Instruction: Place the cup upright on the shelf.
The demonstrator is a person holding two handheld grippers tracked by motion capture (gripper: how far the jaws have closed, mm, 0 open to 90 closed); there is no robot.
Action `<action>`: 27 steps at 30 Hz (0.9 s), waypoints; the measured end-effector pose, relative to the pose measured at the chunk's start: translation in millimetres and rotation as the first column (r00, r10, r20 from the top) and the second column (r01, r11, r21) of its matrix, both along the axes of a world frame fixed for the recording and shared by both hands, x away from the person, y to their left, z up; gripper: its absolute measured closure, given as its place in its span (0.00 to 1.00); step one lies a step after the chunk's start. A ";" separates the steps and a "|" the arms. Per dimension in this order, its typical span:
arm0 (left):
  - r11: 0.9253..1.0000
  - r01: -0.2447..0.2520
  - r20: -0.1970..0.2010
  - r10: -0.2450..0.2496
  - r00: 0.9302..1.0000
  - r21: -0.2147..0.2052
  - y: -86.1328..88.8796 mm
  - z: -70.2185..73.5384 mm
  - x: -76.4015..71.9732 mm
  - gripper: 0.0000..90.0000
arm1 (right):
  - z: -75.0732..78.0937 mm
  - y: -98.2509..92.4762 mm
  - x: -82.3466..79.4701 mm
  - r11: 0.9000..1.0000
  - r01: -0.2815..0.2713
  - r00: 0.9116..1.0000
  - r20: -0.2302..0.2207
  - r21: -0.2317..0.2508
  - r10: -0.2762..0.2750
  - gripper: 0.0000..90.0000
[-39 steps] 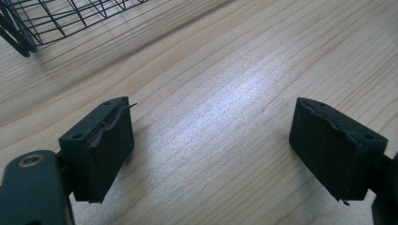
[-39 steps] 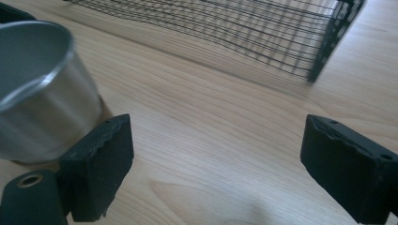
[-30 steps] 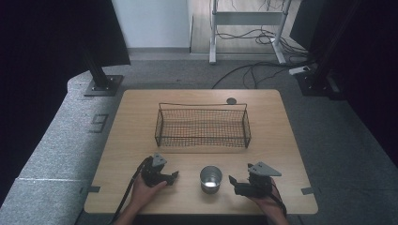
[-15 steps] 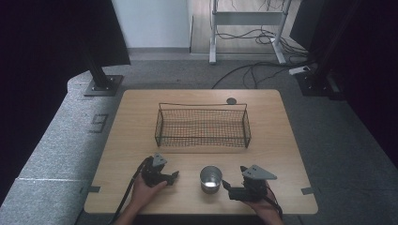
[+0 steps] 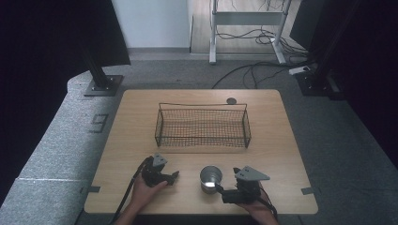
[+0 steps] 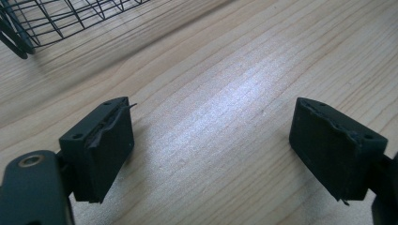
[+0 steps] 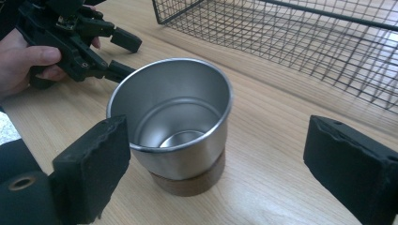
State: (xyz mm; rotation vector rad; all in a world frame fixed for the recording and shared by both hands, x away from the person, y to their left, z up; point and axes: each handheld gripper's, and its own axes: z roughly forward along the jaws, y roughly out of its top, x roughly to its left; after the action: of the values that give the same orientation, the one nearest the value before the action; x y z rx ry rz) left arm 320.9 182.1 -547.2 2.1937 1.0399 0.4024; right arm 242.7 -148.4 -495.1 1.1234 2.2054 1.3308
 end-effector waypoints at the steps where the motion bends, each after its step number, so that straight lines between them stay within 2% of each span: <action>1: 1.000 0.000 0.000 0.000 1.000 0.000 0.0 0.0 0.0 0.16 | -0.5 1.6 0.5 1.000 0.000 1.000 -0.004 -0.002 0.000 0.07; 9: 1.000 -0.001 0.001 0.001 1.000 0.001 -0.3 0.0 0.0 0.16 | -3.7 17.0 6.3 1.000 -0.016 1.000 -0.018 -0.017 0.016 0.00; 27: 1.000 -0.001 0.001 0.001 1.000 0.001 -0.3 0.0 0.0 0.16 | -17.6 45.8 12.0 0.997 -0.044 0.999 -0.025 -0.061 0.043 0.00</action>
State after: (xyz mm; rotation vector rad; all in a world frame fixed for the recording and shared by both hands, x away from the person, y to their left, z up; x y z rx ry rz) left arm 321.0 181.8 -547.2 2.1936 1.0406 0.4038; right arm 254.6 -102.6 -512.7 1.0802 2.2845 1.2635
